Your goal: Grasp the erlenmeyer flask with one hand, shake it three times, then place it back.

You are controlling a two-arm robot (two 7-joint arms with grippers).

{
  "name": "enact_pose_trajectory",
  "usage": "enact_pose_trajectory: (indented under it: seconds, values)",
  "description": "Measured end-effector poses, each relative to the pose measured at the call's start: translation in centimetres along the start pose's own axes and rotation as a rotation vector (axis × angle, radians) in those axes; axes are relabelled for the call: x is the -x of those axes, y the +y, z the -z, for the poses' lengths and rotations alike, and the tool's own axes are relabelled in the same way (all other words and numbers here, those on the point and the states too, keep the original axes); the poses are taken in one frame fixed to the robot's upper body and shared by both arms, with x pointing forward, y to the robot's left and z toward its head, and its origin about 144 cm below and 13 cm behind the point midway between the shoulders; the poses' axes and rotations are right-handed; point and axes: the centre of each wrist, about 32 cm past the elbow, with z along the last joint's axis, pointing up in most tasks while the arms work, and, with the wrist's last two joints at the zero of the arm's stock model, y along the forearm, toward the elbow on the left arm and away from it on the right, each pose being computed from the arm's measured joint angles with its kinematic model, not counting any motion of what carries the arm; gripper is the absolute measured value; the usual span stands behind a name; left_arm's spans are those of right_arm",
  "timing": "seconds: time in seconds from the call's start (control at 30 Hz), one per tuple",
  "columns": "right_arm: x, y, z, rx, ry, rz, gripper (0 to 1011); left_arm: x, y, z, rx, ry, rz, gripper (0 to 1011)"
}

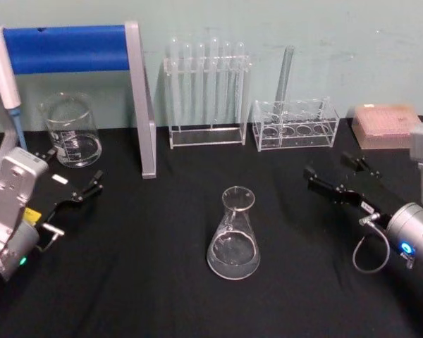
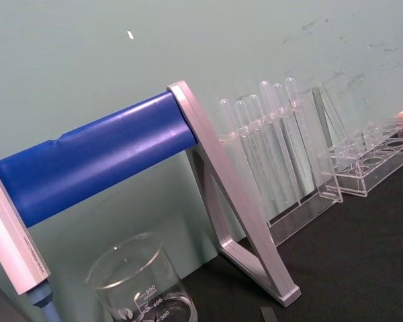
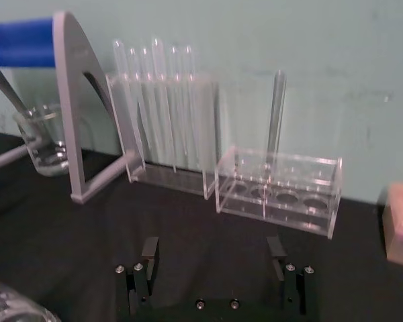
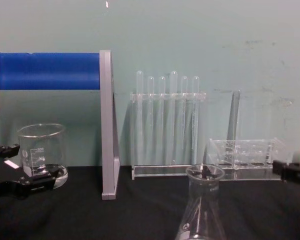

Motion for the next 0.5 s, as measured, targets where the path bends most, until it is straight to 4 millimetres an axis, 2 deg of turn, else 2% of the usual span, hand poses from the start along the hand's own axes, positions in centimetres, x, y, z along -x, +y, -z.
enact_pose_trajectory:
  seconds: [0.5]
  values:
    - [-0.02, 0.03, 0.78, 0.047, 0.021, 0.017, 1000, 0.00, 0.00, 0.00, 0.000, 0.000, 0.000, 1001]
